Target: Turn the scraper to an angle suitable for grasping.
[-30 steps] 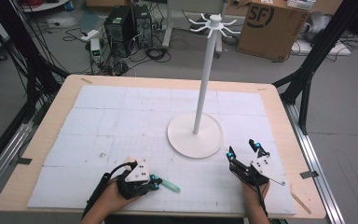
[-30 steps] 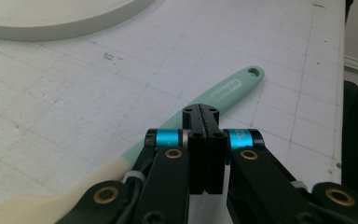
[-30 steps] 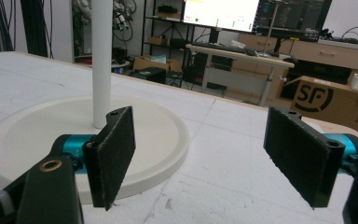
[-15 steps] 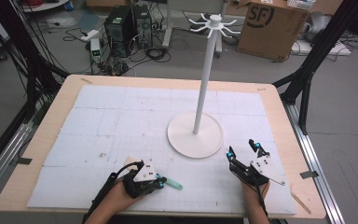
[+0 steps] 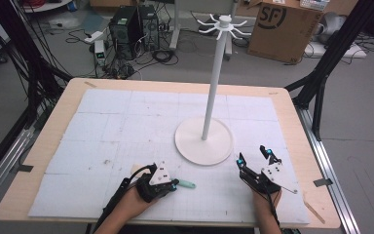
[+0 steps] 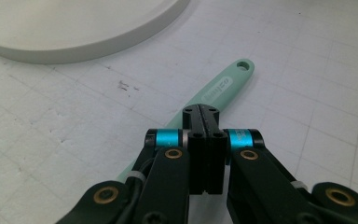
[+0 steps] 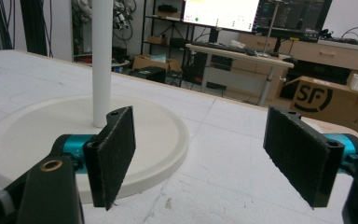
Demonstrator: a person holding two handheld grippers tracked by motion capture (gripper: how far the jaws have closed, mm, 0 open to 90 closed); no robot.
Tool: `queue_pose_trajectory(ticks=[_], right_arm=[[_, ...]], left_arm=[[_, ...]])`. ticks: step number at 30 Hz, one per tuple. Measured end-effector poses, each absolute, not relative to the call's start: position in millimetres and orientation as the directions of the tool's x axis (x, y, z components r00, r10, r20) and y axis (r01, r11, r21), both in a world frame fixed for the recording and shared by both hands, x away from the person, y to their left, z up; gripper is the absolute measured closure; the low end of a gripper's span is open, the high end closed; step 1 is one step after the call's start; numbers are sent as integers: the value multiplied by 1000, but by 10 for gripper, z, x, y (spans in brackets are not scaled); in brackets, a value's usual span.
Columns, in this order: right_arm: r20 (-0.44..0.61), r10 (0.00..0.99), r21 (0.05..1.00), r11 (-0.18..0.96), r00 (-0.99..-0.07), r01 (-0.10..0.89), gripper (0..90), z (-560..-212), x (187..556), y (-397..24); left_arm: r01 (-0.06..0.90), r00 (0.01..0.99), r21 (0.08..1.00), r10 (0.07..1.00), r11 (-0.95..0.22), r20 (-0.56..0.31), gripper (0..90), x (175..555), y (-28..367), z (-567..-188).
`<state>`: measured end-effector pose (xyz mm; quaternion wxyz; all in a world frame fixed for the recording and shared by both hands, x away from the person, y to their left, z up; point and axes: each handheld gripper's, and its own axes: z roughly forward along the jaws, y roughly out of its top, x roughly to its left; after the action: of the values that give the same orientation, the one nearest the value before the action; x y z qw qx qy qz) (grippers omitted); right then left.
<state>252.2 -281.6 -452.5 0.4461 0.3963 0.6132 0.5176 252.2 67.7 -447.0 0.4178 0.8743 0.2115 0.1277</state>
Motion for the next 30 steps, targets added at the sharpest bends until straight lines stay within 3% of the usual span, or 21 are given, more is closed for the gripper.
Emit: queue_pose_trajectory(ticks=[2,3,4,5,8,11,17,30], right_arm=[[-137,948,988,150,-289,24,247,-4525,2522,-2817],[-135,948,989,148,-288,26,247,-4526,2521,-2817],[-131,948,989,145,-289,28,247,-4525,2520,-2817],[-131,948,989,145,-289,28,247,-4525,2520,-2817],[-130,948,989,144,-290,27,247,-4525,2519,-2817],[-130,948,989,144,-290,28,247,-4525,2520,-2817],[-132,948,989,146,-289,27,247,-4526,2520,-2817],[-132,948,989,146,-289,27,247,-4526,2520,-2816]], left_arm=[[260,874,796,483,-546,46,897,2520,698,-4454],[256,875,807,483,-532,42,860,2523,714,-4442],[254,875,815,483,-522,37,718,2525,737,-4424],[251,877,825,479,-506,26,718,2531,762,-4407],[252,881,833,473,-493,13,570,2559,877,-4344],[255,874,831,485,-495,20,518,2610,1024,-4307],[256,885,821,466,-510,14,493,2692,1216,-4285],[272,865,758,495,-593,76,495,2796,1140,-4430]])
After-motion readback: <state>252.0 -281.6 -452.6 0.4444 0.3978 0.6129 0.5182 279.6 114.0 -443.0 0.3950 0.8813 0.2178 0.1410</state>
